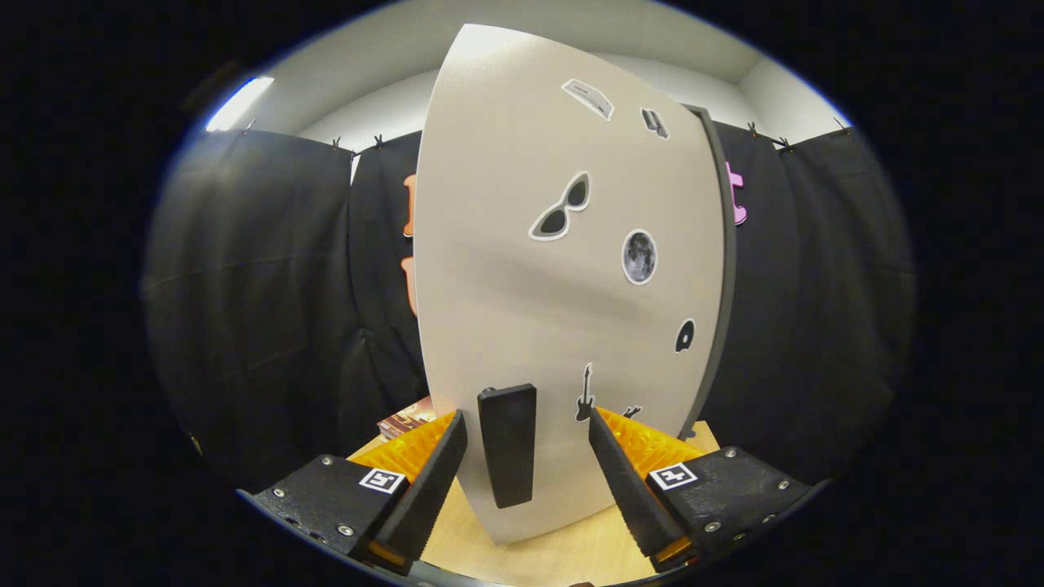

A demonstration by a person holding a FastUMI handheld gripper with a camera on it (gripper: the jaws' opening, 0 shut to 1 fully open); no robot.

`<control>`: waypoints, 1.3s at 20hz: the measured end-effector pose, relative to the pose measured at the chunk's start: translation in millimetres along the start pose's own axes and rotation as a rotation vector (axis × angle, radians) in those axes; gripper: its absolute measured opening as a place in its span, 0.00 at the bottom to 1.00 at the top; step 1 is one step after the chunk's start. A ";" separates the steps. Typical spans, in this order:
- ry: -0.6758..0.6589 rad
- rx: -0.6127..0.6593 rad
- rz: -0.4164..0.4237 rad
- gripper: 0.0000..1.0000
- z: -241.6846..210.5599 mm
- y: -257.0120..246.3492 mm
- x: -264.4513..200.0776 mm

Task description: Open the shoe cabinet door, grab the shoes and put them into the shoe cabinet, then close the shoe cabinet door.

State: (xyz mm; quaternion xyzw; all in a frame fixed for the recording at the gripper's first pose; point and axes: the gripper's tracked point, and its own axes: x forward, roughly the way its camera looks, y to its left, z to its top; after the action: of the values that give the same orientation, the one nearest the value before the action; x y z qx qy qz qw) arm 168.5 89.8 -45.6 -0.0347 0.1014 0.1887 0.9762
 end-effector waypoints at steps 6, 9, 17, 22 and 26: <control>-0.008 0.021 -0.013 0.92 2.5 29.0 44.3; -0.009 0.050 -0.030 0.93 4.0 33.2 59.2; -0.003 0.099 -0.074 0.93 10.8 38.7 111.2; 0.012 0.081 -0.114 0.93 16.8 38.3 126.0; 0.030 0.058 -0.155 0.93 23.1 35.2 126.8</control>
State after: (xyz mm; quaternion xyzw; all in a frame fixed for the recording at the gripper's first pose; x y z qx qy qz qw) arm 274.7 170.7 -50.9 -0.0169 0.1186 0.1091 0.9868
